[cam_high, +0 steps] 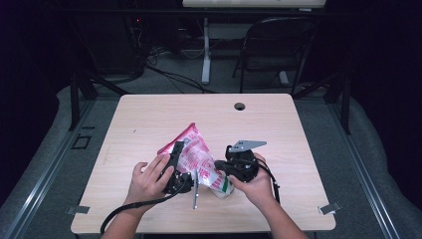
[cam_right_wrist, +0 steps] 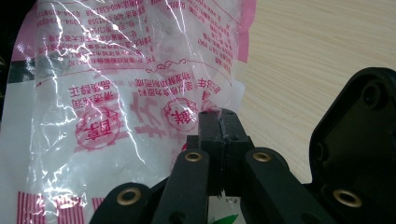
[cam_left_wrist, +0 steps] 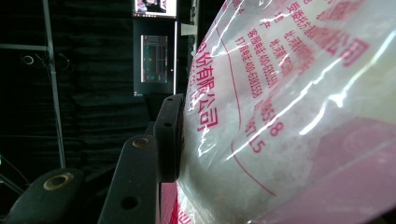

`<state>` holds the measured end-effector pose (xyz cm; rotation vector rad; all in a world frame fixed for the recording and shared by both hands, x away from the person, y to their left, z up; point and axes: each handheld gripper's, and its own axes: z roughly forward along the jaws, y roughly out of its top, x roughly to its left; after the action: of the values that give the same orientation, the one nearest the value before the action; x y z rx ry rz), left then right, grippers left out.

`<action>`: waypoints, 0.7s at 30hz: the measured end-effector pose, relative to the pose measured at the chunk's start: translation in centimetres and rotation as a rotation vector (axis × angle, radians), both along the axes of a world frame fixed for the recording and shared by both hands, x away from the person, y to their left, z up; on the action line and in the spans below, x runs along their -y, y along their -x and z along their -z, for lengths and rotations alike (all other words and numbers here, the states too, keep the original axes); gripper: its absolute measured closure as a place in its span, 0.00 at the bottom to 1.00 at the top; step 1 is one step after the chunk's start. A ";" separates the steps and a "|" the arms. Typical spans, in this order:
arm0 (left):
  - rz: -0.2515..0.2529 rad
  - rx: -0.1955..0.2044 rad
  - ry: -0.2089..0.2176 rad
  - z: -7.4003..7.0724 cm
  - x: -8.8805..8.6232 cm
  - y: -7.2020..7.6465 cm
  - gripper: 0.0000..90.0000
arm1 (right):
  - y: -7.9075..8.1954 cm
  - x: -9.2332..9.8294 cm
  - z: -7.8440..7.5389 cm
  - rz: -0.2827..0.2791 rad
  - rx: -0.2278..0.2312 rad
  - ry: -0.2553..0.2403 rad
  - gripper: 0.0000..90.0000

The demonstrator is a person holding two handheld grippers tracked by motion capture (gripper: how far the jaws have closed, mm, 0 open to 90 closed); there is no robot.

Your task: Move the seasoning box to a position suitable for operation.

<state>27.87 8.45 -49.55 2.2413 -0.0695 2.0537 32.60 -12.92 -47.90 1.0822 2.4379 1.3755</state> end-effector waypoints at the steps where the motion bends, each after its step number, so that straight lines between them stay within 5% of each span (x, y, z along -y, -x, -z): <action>1: 0.000 0.000 0.000 0.0 0.0 0.0 0.70 | 0.0 0.0 0.0 0.002 0.001 0.000 1.00; 21: 0.011 0.013 -0.001 -0.1 0.2 0.1 0.70 | 0.0 0.1 0.1 0.002 0.000 -0.001 1.00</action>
<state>27.74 8.28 -49.44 2.2230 -0.0838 2.0634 32.56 -12.97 -47.96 1.0850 2.4356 1.3766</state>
